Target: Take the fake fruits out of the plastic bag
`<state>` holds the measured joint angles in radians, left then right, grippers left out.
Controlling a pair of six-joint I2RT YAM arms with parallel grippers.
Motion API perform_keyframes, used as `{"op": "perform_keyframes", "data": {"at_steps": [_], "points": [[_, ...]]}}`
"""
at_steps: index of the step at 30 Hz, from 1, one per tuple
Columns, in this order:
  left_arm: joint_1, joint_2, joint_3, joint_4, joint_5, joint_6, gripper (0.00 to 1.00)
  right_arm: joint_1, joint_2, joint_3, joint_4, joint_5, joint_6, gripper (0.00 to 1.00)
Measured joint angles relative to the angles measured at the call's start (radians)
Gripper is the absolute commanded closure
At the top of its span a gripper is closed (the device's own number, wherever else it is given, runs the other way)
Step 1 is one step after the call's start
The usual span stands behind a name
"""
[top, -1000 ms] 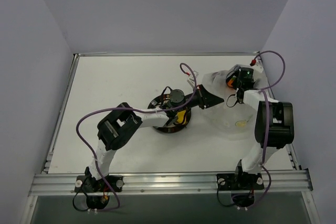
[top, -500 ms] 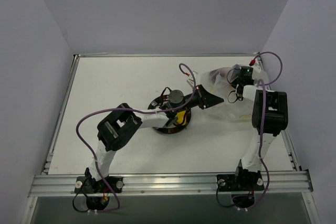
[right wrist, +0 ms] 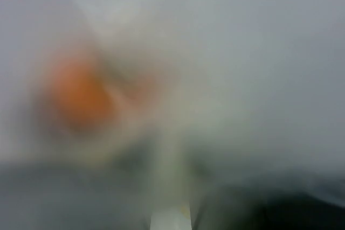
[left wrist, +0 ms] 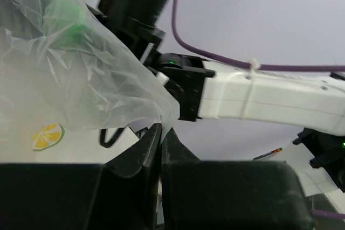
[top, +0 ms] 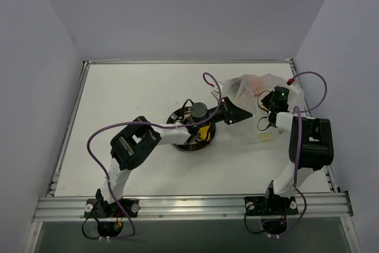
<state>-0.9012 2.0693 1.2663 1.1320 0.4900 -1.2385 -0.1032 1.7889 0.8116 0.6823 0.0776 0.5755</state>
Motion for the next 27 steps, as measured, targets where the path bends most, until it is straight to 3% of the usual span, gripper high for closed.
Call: {"op": "perform_keyframes", "data": {"at_steps": [3,6,7,9,11,12,13,17,20,24,27], "points": [[0.0,0.005,-0.002,0.012,0.0,-0.006,0.98,0.0,-0.12,-0.06,0.004,0.023,0.003,0.77],[0.0,0.006,-0.015,0.026,0.0,-0.011,0.98,0.004,-0.309,-0.162,-0.024,0.054,0.021,0.56],[0.0,0.006,-0.022,0.031,0.0,-0.011,0.98,0.006,-0.38,-0.2,-0.045,0.067,0.028,0.4],[0.0,0.006,-0.035,0.033,0.001,-0.013,0.98,0.006,-0.512,-0.254,-0.098,0.092,0.036,0.32],[0.0,0.006,-0.041,0.032,0.002,-0.016,0.98,0.007,-0.613,-0.277,-0.145,0.097,0.034,0.35],[0.0,0.007,-0.042,0.032,0.003,-0.018,0.98,0.007,-0.646,-0.279,-0.158,0.091,0.028,0.39],[0.0,0.007,-0.042,0.033,0.003,-0.019,0.98,0.007,-0.665,-0.276,-0.165,0.077,0.024,0.5],[0.0,0.007,-0.036,0.026,0.005,-0.023,0.98,0.041,-0.596,-0.206,-0.186,-0.006,-0.008,0.74],[0.0,0.006,-0.009,0.011,0.007,-0.021,0.98,0.082,-0.489,-0.18,-0.178,-0.051,-0.027,0.77],[0.0,-0.005,0.01,0.004,0.009,-0.019,0.98,0.127,-0.344,-0.165,-0.149,-0.075,-0.031,0.6],[0.0,-0.021,0.009,0.002,0.011,-0.021,0.98,0.136,-0.263,-0.152,-0.098,-0.066,-0.029,0.33]]}}
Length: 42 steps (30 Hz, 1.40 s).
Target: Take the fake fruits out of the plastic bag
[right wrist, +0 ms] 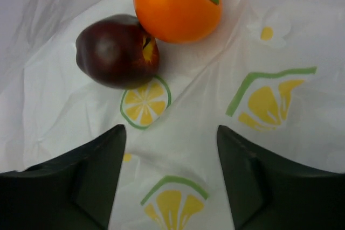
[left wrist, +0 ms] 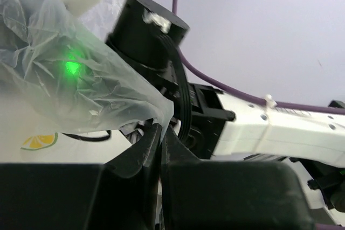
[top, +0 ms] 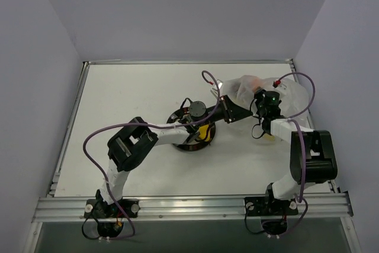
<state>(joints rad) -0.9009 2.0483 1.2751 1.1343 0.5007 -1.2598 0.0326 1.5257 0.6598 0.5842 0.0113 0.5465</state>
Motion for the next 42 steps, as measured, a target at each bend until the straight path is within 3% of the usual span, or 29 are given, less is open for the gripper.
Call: {"op": "perform_keyframes", "data": {"at_steps": [1,5,12,25,30,32,35,42], "points": [[0.0,-0.006,-0.005,0.0,0.0,-0.001,0.98,0.0,0.029,0.018,0.016,0.011,0.002,0.21],[0.002,-0.021,-0.032,0.002,0.001,-0.01,0.98,0.0,0.116,0.092,0.093,0.054,0.003,0.08],[0.005,-0.021,-0.037,0.018,0.023,-0.037,0.98,0.002,0.243,0.18,0.196,0.124,0.019,0.0],[0.005,-0.021,-0.04,0.018,0.034,-0.053,0.98,0.002,0.472,0.375,0.242,0.179,0.021,0.0],[0.002,-0.021,-0.042,0.005,0.034,-0.05,0.98,0.0,0.524,0.428,0.242,0.182,0.031,0.18],[0.0,-0.022,-0.042,-0.01,0.034,-0.043,0.98,-0.002,0.537,0.436,0.244,0.17,0.045,0.18],[-0.002,-0.023,-0.044,-0.032,0.033,-0.029,0.98,-0.015,0.546,0.436,0.266,0.136,0.073,0.26],[0.005,-0.023,-0.064,-0.035,0.019,-0.023,0.98,-0.031,0.548,0.396,0.333,0.076,0.117,0.72]]}}
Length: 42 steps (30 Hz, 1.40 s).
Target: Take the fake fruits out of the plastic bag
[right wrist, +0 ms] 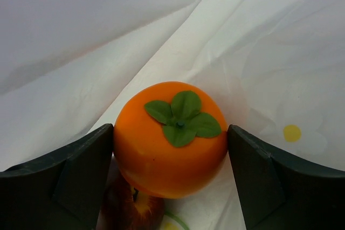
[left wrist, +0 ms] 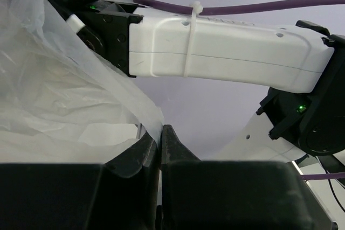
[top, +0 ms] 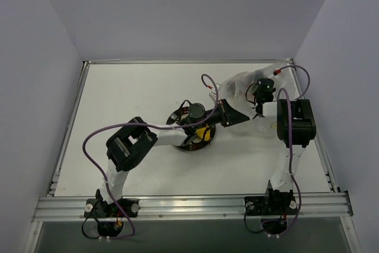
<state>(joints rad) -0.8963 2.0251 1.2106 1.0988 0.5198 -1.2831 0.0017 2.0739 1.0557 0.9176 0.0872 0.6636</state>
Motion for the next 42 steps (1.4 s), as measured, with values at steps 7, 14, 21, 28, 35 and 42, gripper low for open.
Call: {"op": "perform_keyframes", "data": {"at_steps": [7,14,21,28,35,42], "points": [[0.044,0.0,-0.011,-0.002,-0.001,0.003,0.98,-0.051,-0.129,-0.203,0.07,-0.037,0.044,0.77],[0.093,0.005,0.015,-0.023,-0.005,0.016,0.97,-0.067,-0.374,-0.397,0.067,-0.096,0.082,0.77],[0.093,0.03,0.17,-0.11,-0.003,0.055,0.98,-0.065,-0.605,-0.621,0.063,-0.214,0.131,0.77],[0.114,0.093,0.319,-0.183,0.005,0.076,0.98,-0.057,-0.87,-0.734,-0.068,-0.334,0.164,0.78],[0.15,0.111,0.352,-0.289,0.014,0.109,0.98,-0.004,-1.297,-0.698,-0.277,-0.317,0.126,0.77],[0.158,0.154,0.461,-0.389,0.044,0.154,0.98,0.158,-1.482,-0.61,-0.428,-0.358,0.039,0.76]]}}
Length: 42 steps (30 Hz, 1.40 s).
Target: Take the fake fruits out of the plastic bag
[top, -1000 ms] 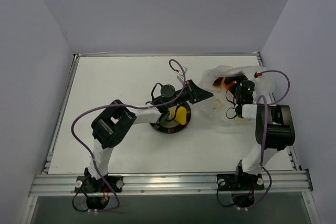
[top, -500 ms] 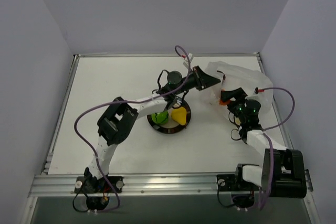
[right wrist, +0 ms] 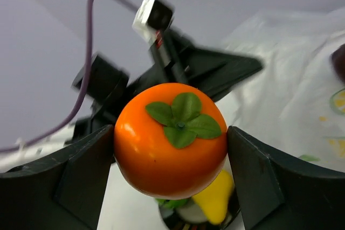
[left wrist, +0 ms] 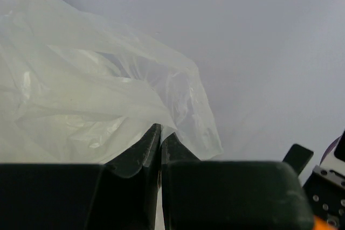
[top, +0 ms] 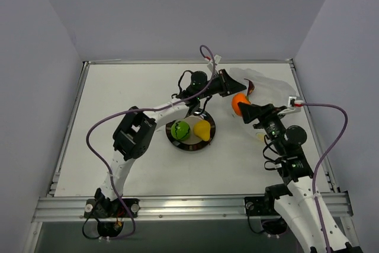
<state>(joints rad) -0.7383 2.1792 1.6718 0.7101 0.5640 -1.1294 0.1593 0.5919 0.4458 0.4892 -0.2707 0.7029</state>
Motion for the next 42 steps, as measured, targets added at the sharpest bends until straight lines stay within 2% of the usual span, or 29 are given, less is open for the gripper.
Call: {"op": "perform_keyframes", "data": {"at_steps": [5,10,13,18,24,39,40,42], "points": [[0.001,0.016,0.049,-0.054,0.028,0.019,0.98,0.237,0.027,-0.045,-0.046,-0.019,-0.028,0.75],[0.002,0.016,0.052,-0.079,0.05,0.02,0.98,0.552,0.226,-0.046,-0.048,0.114,-0.084,0.73],[0.003,0.016,0.05,-0.085,0.064,0.021,0.98,0.654,0.348,-0.047,-0.02,0.201,-0.108,0.74],[0.005,0.004,0.006,-0.084,0.075,0.023,0.98,0.714,0.539,-0.051,0.09,0.337,-0.13,0.74],[0.006,-0.009,-0.051,-0.072,0.083,0.016,0.98,0.781,0.693,-0.043,0.177,0.495,-0.172,0.74],[0.007,-0.039,-0.1,-0.012,0.091,-0.011,0.98,0.811,0.914,-0.003,0.391,0.716,-0.32,0.72],[0.006,-0.04,-0.1,-0.011,0.091,-0.011,0.98,0.812,0.93,-0.001,0.412,0.722,-0.327,0.71],[0.006,-0.044,-0.103,-0.007,0.091,-0.011,0.97,0.819,0.956,0.003,0.447,0.743,-0.34,0.56]]}}
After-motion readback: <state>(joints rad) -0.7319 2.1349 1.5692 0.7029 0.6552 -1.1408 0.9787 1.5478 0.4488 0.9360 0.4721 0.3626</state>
